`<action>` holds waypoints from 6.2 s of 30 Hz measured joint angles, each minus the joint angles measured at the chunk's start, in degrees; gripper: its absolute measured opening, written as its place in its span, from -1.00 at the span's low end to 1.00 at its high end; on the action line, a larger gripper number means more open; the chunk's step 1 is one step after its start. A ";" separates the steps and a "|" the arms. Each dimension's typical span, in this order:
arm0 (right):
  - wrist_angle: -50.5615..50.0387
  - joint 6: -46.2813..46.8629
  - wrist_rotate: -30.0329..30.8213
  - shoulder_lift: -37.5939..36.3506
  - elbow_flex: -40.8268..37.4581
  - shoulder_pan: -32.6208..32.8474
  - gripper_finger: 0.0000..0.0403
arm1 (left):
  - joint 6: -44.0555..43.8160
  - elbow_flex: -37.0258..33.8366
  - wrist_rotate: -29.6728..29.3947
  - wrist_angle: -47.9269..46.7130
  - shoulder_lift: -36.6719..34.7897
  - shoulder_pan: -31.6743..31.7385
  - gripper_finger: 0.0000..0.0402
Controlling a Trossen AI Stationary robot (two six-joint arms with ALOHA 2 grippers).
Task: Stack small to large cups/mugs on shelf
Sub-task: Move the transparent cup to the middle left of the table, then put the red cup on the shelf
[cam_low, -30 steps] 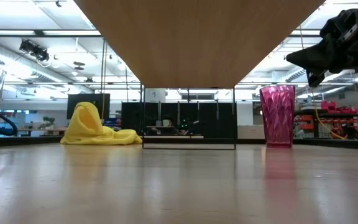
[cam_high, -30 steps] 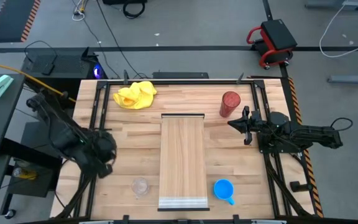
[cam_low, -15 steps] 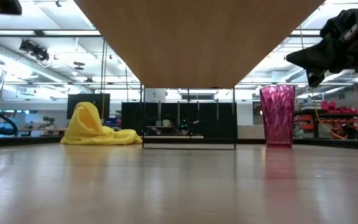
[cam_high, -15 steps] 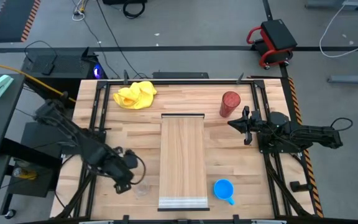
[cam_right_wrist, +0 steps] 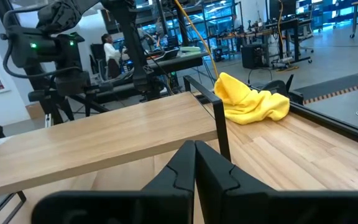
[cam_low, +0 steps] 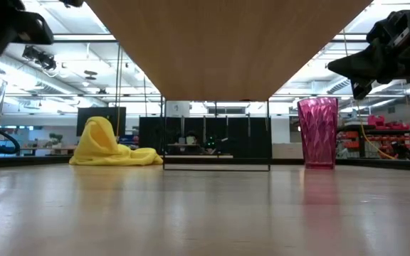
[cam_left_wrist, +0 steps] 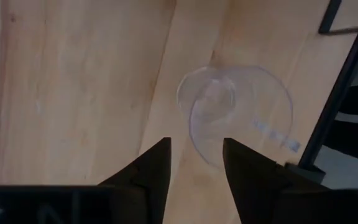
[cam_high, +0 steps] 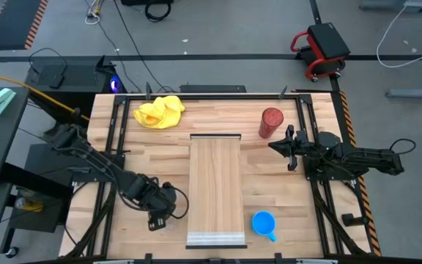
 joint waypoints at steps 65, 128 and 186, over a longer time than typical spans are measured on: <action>0.08 0.00 0.01 0.00 0.00 0.01 -0.93 | 19.22 -9.64 -3.75 -1.40 -0.22 22.83 -0.90; 0.00 0.00 0.02 0.35 0.00 0.01 -0.93 | 22.22 -25.53 -0.92 7.06 -18.61 38.71 -0.89; 35.63 39.49 -0.43 0.33 1.02 0.00 -0.93 | 13.33 -5.61 0.41 -10.46 -18.72 38.71 -0.29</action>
